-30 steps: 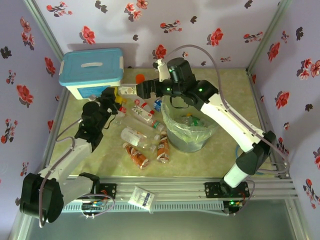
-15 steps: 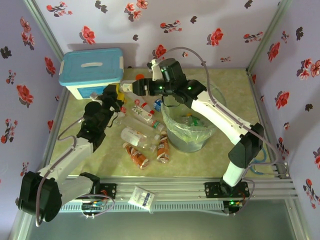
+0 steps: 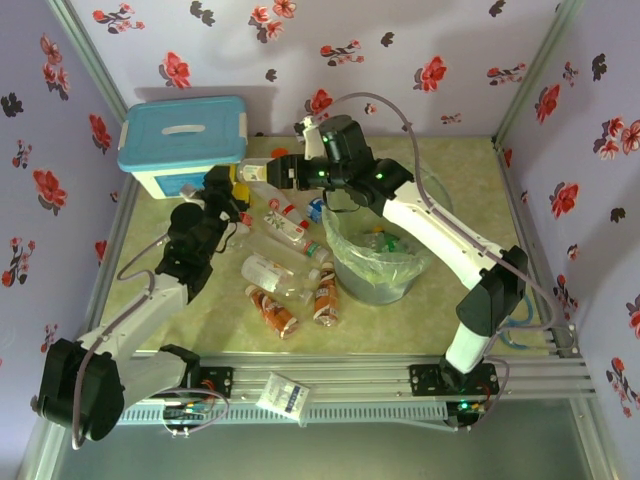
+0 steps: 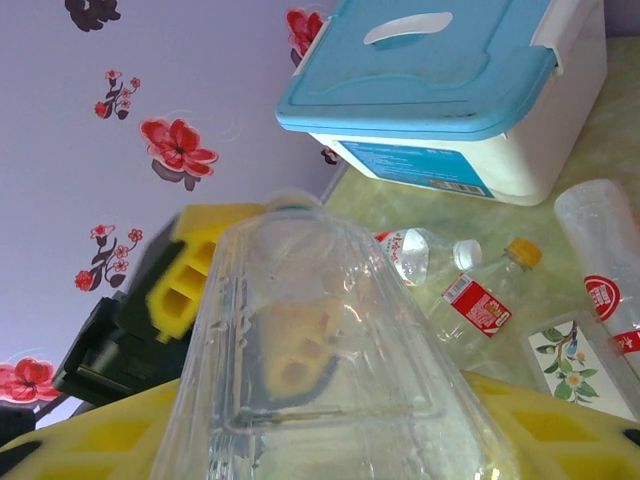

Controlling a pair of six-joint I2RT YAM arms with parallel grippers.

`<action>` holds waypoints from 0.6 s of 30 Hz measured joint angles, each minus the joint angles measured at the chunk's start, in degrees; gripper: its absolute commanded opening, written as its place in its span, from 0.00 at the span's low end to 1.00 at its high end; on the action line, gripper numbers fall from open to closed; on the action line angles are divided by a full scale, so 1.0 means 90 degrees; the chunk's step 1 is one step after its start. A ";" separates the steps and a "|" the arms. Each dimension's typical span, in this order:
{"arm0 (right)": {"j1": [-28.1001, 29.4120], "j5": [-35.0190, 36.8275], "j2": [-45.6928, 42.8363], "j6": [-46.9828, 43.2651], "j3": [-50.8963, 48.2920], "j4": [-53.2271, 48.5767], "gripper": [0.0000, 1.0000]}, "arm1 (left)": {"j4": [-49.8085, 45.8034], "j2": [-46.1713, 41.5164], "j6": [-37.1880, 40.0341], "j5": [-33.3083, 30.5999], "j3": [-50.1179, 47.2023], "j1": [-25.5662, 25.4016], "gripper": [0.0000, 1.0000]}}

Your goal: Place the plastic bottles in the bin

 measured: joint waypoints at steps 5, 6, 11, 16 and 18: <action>-0.0019 0.0219 0.0012 -0.0369 0.0590 -0.0559 0.40 | -0.0478 -0.0423 0.0585 -0.0041 -0.0092 0.0049 0.95; -0.0044 0.0282 0.0010 -0.0483 0.0763 -0.0704 0.40 | -0.0704 -0.0588 0.0748 -0.0049 -0.0100 0.0083 0.95; -0.0410 0.0675 -0.0369 -0.1035 0.1287 -0.1564 0.38 | -0.1923 -0.1426 0.1664 -0.0277 -0.0131 0.0257 0.96; -0.1095 0.1404 -0.0991 -0.1698 0.2028 -0.3079 0.34 | -0.3271 -0.1683 0.2822 -0.0454 -0.0017 0.0294 0.97; -0.1294 0.1855 -0.1253 -0.2030 0.2322 -0.3689 0.33 | -0.3808 -0.1603 0.3330 -0.0454 0.0138 0.0294 0.98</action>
